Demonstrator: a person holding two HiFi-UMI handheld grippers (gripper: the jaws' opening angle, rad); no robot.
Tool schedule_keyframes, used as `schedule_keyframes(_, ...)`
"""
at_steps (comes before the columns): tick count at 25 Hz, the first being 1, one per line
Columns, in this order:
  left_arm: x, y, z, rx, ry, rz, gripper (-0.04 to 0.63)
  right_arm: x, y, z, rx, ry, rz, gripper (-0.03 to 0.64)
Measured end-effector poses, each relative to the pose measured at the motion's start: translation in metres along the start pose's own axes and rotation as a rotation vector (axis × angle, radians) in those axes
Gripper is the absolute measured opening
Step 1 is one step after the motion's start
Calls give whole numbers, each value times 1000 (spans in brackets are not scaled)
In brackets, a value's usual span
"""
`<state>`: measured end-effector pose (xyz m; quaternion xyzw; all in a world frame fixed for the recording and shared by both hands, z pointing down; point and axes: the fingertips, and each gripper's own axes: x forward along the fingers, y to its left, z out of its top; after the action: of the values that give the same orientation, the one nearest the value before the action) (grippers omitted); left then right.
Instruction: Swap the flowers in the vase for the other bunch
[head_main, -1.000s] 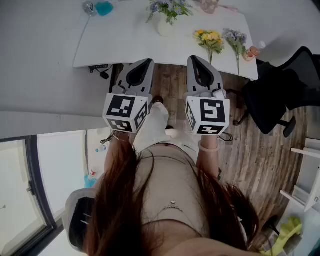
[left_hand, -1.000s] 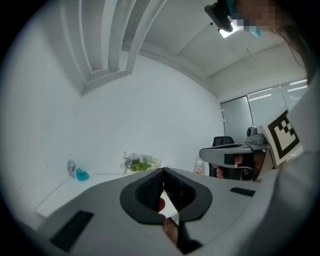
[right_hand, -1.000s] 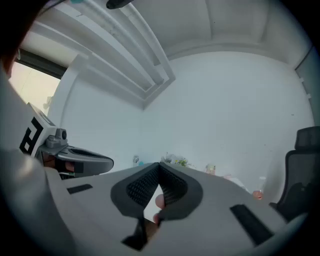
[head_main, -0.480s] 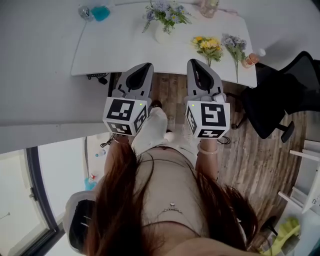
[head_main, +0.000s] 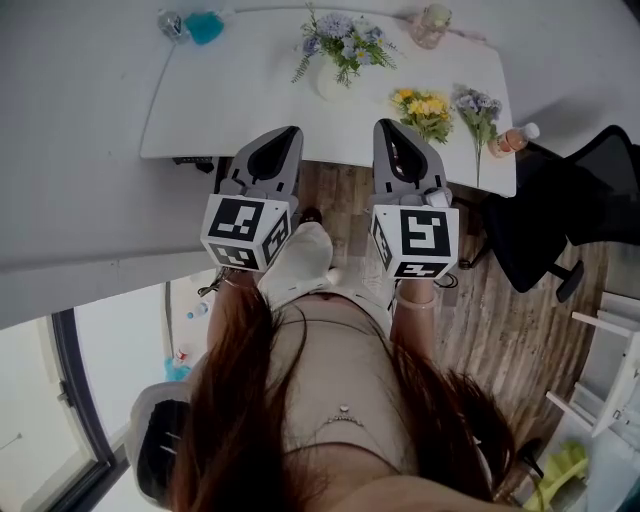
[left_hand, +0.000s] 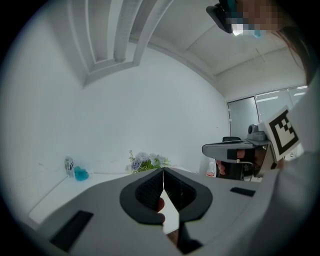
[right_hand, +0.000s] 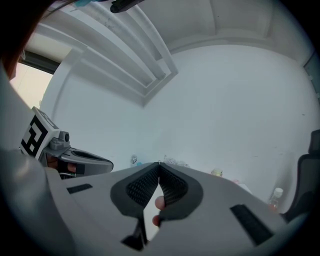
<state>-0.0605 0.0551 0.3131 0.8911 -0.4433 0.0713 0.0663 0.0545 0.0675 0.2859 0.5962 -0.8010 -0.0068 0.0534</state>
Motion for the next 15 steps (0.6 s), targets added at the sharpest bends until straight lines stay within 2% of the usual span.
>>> schedule_keyframes(15, 60, 58, 13, -8, -19, -79, 6, 78, -17, 15, -10, -15, -52, 27)
